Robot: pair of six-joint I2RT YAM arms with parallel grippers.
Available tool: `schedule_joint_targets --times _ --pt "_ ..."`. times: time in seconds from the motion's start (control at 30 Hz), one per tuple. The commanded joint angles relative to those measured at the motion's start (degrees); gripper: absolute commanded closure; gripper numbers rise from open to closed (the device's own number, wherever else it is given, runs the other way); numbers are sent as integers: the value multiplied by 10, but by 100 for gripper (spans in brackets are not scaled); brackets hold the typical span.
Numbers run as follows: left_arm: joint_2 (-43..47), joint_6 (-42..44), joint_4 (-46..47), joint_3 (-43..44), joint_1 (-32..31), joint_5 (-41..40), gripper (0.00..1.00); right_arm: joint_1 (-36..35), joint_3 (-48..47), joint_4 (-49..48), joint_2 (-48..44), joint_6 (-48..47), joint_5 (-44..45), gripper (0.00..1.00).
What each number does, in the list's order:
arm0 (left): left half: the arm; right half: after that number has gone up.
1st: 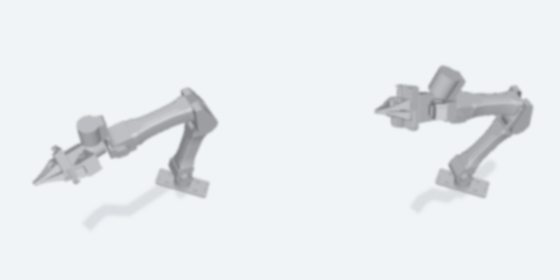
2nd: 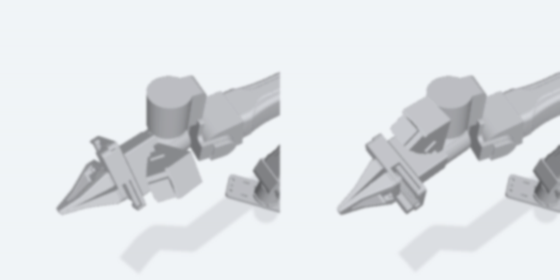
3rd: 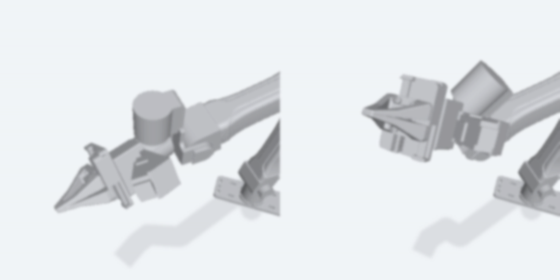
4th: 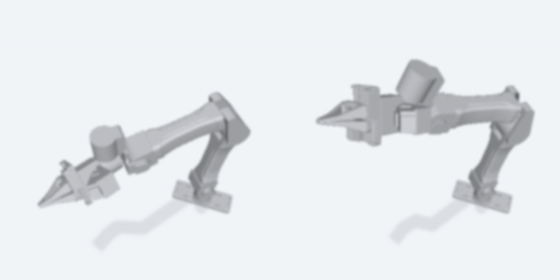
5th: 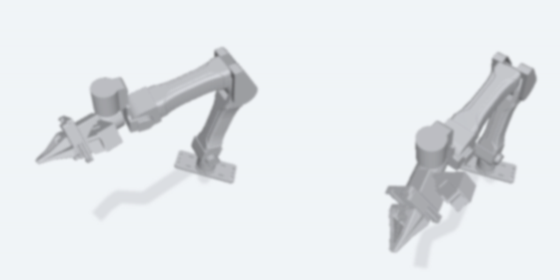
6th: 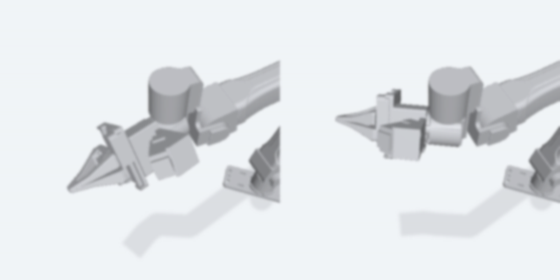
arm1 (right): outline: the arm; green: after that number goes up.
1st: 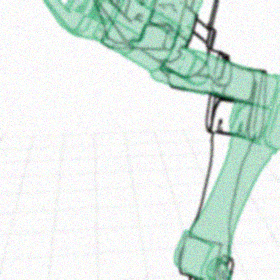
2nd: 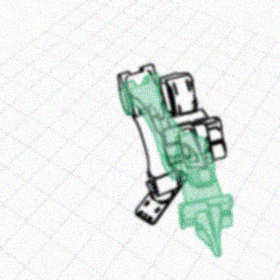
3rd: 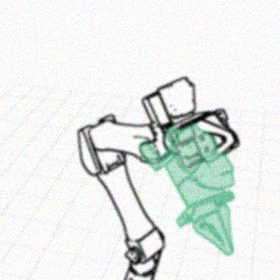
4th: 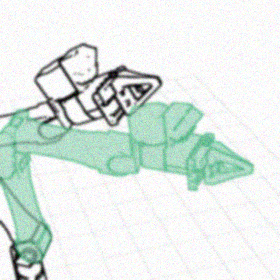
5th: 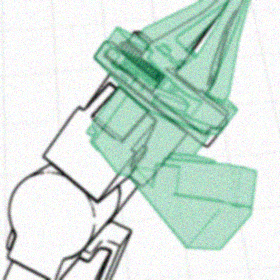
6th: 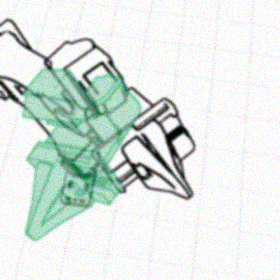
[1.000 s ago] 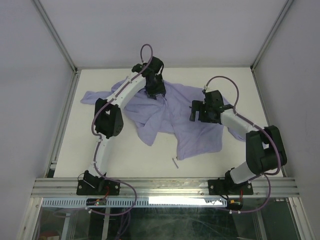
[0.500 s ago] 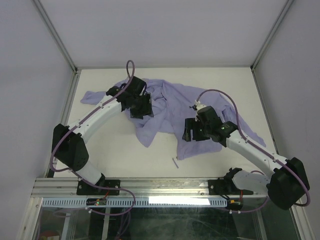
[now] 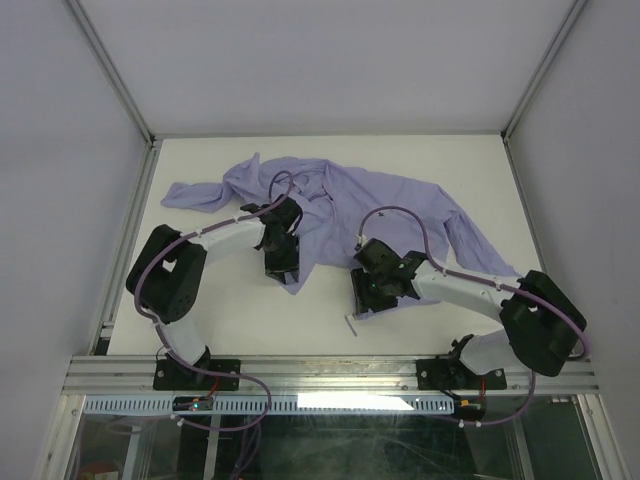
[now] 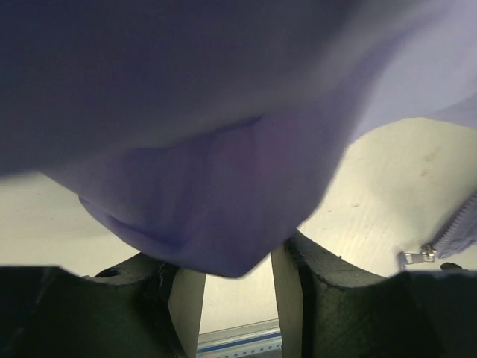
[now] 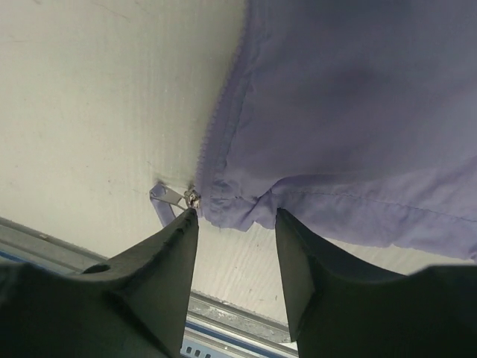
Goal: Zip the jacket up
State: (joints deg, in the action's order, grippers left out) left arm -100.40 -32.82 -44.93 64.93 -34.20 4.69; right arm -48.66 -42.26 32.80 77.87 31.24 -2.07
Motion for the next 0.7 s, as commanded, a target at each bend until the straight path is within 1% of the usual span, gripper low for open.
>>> schedule_joint_targets --times 0.0,0.1,0.2,0.27,0.33,0.43,0.6,0.67 --pt "-4 -6 35 -18 -10 29 62 -10 -31 -24 25 33 21 52" --pt "-11 -12 47 -20 -13 42 62 -10 -37 -43 52 36 32 57" --pt "-20 -24 58 -24 -16 58 62 -10 -52 -47 79 36 58 64" --pt "-29 -37 60 -27 -18 66 63 -10 -59 -55 90 33 69 66" --pt "-36 -46 62 -31 -19 76 63 -10 -74 -53 94 23 67 66" --pt "-31 -63 63 -34 -25 82 63 -10 -106 -18 91 9 67 65" --pt "-13 -96 62 -31 -44 85 63 -10 -133 43 60 14 79 59" --pt "-8 -110 63 -28 -55 86 62 -10 -133 49 55 17 79 56"
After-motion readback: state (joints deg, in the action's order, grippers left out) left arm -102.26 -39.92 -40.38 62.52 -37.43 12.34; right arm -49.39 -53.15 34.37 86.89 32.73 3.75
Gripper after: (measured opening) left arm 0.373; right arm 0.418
